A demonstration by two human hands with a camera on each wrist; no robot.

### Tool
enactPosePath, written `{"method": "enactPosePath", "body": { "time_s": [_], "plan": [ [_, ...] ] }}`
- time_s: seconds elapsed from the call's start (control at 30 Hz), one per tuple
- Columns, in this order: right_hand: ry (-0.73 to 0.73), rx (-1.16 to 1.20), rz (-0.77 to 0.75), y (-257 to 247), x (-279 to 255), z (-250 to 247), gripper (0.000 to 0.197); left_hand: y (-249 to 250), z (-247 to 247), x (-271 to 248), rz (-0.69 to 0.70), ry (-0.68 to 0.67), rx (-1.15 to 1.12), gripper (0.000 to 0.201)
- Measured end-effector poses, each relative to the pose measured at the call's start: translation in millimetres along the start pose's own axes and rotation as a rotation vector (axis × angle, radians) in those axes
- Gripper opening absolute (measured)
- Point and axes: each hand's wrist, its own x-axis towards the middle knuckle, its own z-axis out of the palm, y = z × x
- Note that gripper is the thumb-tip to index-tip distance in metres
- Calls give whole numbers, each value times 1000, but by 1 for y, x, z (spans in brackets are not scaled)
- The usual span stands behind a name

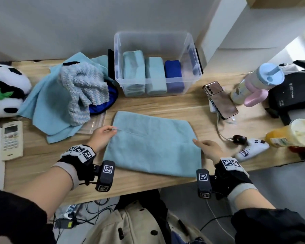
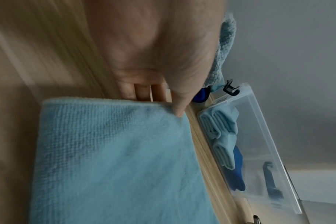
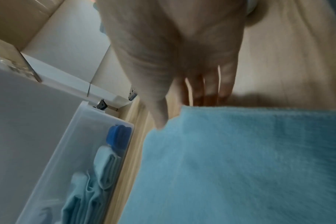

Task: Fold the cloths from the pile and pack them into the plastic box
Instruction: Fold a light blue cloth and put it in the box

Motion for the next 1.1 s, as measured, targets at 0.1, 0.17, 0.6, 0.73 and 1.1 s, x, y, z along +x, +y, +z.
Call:
{"method": "enactPosePath", "body": {
  "time_s": [0.1,0.17,0.6,0.73,1.1],
  "plan": [
    [89,-101,156,3,15,0,62,-2,7,1,-46,-56,49,14],
    [-17,-53,212,-5,12,4,57,-4,12,-3,-91,-70,71,26],
    [353,556,-279,-40,11,7,25,-16,13,-4,-73,-37,184,27],
    [186,86,-259,-30,13,8,14,-15,16,-2,-66,-17,185,24],
    [-23,-392,-63,-18,16,3,21,-14,12,4,-4,-5,232,9]
  ]
}}
